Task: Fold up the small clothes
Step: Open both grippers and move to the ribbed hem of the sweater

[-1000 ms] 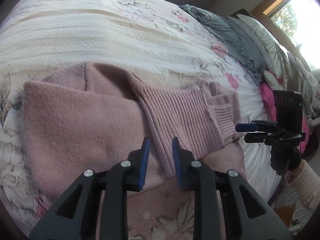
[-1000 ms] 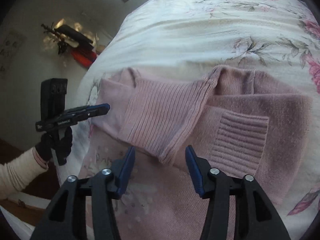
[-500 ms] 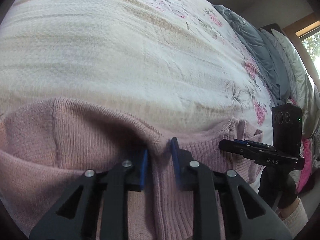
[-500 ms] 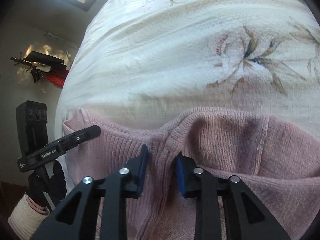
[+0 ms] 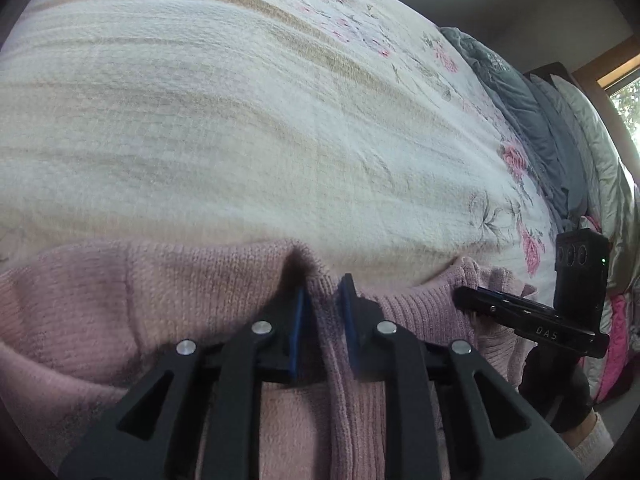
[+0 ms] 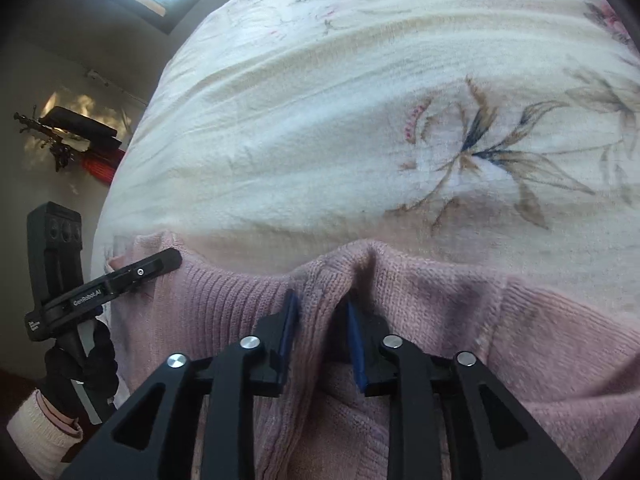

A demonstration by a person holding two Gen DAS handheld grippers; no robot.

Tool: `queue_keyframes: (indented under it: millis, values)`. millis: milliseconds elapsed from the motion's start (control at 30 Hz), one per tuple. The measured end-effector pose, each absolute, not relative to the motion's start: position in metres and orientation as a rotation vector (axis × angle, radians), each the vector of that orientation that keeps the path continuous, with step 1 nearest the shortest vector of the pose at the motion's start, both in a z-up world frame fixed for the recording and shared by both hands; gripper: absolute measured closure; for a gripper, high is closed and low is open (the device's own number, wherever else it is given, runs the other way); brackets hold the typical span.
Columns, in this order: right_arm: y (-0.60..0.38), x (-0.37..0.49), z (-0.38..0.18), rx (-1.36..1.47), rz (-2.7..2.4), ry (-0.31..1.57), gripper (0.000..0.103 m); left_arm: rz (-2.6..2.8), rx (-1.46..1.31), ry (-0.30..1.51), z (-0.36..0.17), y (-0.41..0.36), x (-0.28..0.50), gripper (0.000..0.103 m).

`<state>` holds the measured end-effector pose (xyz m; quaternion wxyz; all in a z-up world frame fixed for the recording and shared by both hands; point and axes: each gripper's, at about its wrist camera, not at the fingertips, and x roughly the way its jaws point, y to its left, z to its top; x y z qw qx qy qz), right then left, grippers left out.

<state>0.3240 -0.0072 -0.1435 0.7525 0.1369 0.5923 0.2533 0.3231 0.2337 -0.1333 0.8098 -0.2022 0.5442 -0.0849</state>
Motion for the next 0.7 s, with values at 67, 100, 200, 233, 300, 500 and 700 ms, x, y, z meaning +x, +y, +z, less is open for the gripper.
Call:
queue_keyframes:
  millis: [67,100,200,233,300,500,700]
  values:
    - [-0.019,0.305,-0.127,0.299,0.536,1.234,0.066,-0.145,-0.385,1.113,-0.116,0.235,0.303,0.073]
    - [-0.024,0.294,-0.119,0.301,0.541,1.212,0.066,-0.130,-0.363,1.083,-0.107,0.236,0.290,0.072]
    - [-0.040,0.239,-0.102,0.272,0.553,1.171,0.060,-0.102,-0.306,1.035,-0.085,0.239,0.238,0.065]
    - [-0.045,0.217,-0.098,0.258,0.551,1.168,0.058,-0.101,-0.293,1.031,-0.080,0.238,0.213,0.061]
    - [-0.050,0.168,-0.097,0.216,0.541,1.191,0.058,-0.072,-0.236,1.041,-0.075,0.237,0.167,0.055]
    - [-0.080,0.034,-0.101,0.330,0.457,1.304,0.057,0.012,-0.180,1.184,-0.081,0.236,0.032,0.053]
    - [-0.117,-0.053,-0.101,0.522,0.314,1.367,0.055,0.134,-0.234,1.249,-0.079,0.252,-0.064,0.053]
